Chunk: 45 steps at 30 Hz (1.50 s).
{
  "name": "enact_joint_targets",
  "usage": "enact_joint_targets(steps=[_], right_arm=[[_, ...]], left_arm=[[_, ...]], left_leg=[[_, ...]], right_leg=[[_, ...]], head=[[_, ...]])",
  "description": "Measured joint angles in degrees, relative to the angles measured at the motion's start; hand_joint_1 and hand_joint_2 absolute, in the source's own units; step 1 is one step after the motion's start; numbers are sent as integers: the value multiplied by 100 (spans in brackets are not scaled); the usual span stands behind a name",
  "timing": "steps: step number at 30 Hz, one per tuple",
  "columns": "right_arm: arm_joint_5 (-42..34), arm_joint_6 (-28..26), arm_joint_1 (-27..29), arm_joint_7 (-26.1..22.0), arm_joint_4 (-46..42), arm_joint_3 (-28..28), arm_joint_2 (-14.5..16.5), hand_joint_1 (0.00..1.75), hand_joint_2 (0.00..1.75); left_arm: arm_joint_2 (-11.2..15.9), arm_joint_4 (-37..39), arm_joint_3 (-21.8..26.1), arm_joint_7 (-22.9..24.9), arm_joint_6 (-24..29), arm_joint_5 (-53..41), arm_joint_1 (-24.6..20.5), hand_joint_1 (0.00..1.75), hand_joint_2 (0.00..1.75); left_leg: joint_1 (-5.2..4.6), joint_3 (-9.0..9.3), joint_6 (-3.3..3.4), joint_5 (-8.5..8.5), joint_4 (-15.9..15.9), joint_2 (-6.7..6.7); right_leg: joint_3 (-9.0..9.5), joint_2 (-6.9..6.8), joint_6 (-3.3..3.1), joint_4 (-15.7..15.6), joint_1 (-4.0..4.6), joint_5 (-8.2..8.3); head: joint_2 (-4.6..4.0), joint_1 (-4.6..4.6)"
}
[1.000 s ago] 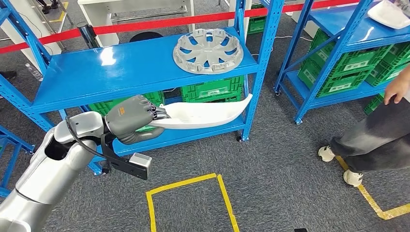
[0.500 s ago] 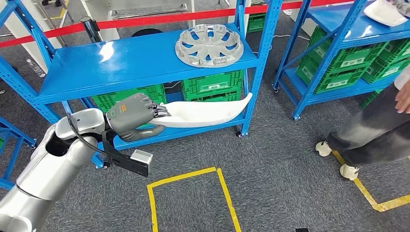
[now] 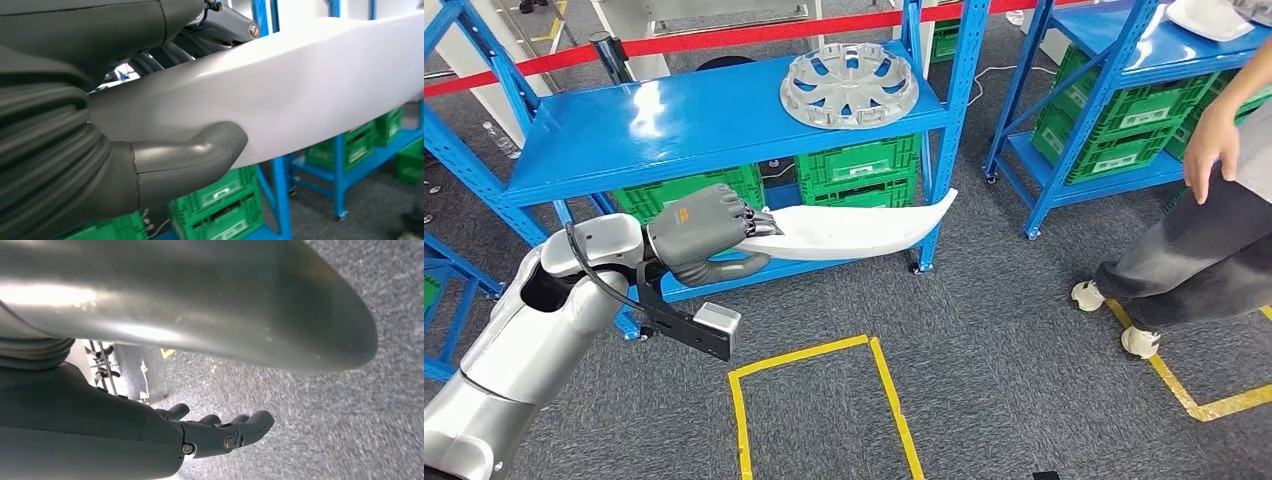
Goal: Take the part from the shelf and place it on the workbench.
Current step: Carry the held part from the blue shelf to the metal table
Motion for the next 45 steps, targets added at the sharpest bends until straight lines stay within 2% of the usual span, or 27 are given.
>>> enact_joint_targets(steps=[3,4,5,7,8,9,10,12,14,15,17,18,20,22,23,25,26,28,30,31,34,38,40,42,43,44,45], right_arm=[[-42,32,-3,0,0,-7,2,0,0],[-53,33,-4,0,0,-7,3,0,0],[-64,28,-3,0,0,-8,4,0,0],[-82,10,0,0,-1,-11,-5,0,0],[-86,0,1,0,-2,-12,-9,0,0],[-90,-6,3,0,-2,-13,-13,0,0],[-91,-8,5,0,-2,-13,-13,0,0],[-92,-12,5,0,-3,-13,-14,0,0],[-90,-10,2,-16,-5,-13,-17,0,0],[-89,-7,3,-33,-7,-13,-19,0,0],[-91,1,2,-53,-7,-14,-18,0,0],[-92,5,-1,-44,-7,-15,-14,0,0],[-92,10,-7,-23,-10,-15,-10,0,0],[-92,11,5,-19,-13,-16,-11,0,0],[-92,11,15,-19,-13,-18,-11,0,0],[-93,11,27,-18,-13,-19,-12,0,0],[-93,11,26,-17,-13,-20,-13,0,0],[-93,11,19,-17,-13,-20,-12,0,0],[-92,12,10,-20,-13,-20,-11,0,0],[-93,12,6,-20,-13,-20,-11,0,0],[-108,15,-6,-16,-13,-21,-1,0,0],[-111,16,-7,-15,-13,-22,3,0,0],[-120,13,0,-22,-13,-24,4,0,0],[-128,-5,24,-23,-13,-39,-4,0,0],[-126,-14,32,-20,-14,-46,-8,0,0],[-119,-22,37,-17,-14,-52,-11,0,0],[-109,-25,34,-19,-14,-52,-10,0,0]], left_arm=[[-14,12,-16,-62,-53,62,-34,175,175],[-16,18,-20,-65,-67,71,-41,175,175],[-21,25,-24,-67,-82,79,-46,175,175],[-28,49,-43,-67,-124,96,-39,175,175],[-31,63,-55,-68,-138,101,-25,175,175],[-32,79,-71,-68,-151,104,-10,175,175],[-32,92,-86,-68,-158,105,0,175,175],[-35,107,-108,-68,-161,107,3,175,175],[-43,110,-113,-68,-162,108,-2,175,175],[-47,112,-115,-68,-163,108,-2,175,175],[-41,116,-119,-66,-166,108,2,175,175],[-28,116,-119,-65,-167,108,5,175,175],[-2,117,-119,-63,-168,108,1,175,175],[4,121,-127,-63,-169,107,4,175,175],[4,128,-136,-63,-170,106,16,175,175],[5,146,-151,-63,-173,104,48,175,175],[7,152,-154,-63,-175,103,58,175,175],[7,153,-154,-63,-176,101,52,175,175],[-1,147,-152,-63,-175,102,33,175,175],[2,145,-152,-63,-175,102,30,175,175],[38,146,-152,-60,-177,98,28,175,175],[44,143,-151,-59,-177,97,28,175,175],[37,144,-154,-63,-191,92,4,175,175],[14,168,-169,-76,-217,87,-7,175,175],[3,181,-177,-81,-225,86,-1,175,175],[-3,192,-183,-85,-229,86,4,175,175],[-4,193,-183,-85,-228,86,1,175,175]], left_leg=[[-9,-15,108,102,-54,-91],[3,-16,143,155,-84,-121],[16,-26,174,207,-111,-150],[25,-92,208,270,-108,-221],[24,-129,211,287,-94,-263],[25,-161,207,299,-74,-311],[28,-188,201,306,-49,-361],[41,-235,172,299,24,-468],[36,-305,109,285,99,-565],[37,-338,69,290,116,-609],[47,-385,-11,325,101,-708],[50,-405,-45,324,107,-697],[45,-521,-106,176,322,-504],[61,-788,-160,-161,935,-255],[77,-935,-180,-303,1271,-201],[93,-1014,-197,-330,1517,-150],[94,-888,-191,-199,1316,-113],[63,-454,-135,100,552,94],[12,-218,-54,222,58,262],[-12,-226,-17,212,15,260],[-18,-264,58,273,-26,84],[-5,-232,83,303,-60,43],[29,-205,129,364,-103,-51],[55,-255,170,418,-91,-321],[60,-288,166,417,-54,-455],[67,-321,150,410,-4,-594],[71,-347,122,395,39,-672]], right_leg=[[-3,-49,106,-19,-7,28],[-44,-37,131,73,-6,-53],[-137,-14,150,287,-4,-208],[-439,33,175,1021,-8,-631],[-574,41,186,1359,-7,-769],[-629,46,191,1529,-6,-804],[-570,55,191,1469,-8,-730],[-182,170,181,788,-24,-424],[136,335,153,187,-34,-264],[183,374,128,79,-30,-263],[176,272,55,64,-17,-244],[177,216,16,47,-19,-227],[181,96,-59,10,-37,-197],[173,-29,-97,3,-28,-191],[167,-103,-105,4,-22,-191],[159,-252,-106,5,-16,-191],[160,-324,-104,5,-15,-190],[172,-461,-88,5,-2,-187],[183,-582,-33,-2,9,-178],[190,-641,2,-11,10,-172],[234,-798,83,-51,14,-156],[243,-828,105,-59,22,-160],[106,-462,129,263,-5,-385],[-266,-6,148,1056,-18,-715],[-323,63,150,1166,-15,-696],[-270,141,153,1051,-22,-573],[-79,266,155,665,-44,-432]], head=[[1,2],[0,5],[1,8],[1,14],[1,16],[0,16],[0,16],[0,16],[0,15],[0,14],[0,13],[0,11],[0,-10],[0,-29],[0,-28],[1,-30],[1,-30],[0,-30],[1,-26],[1,-26],[0,-24],[0,-22],[1,-19],[1,-8],[1,-4],[0,-1],[1,-1]])
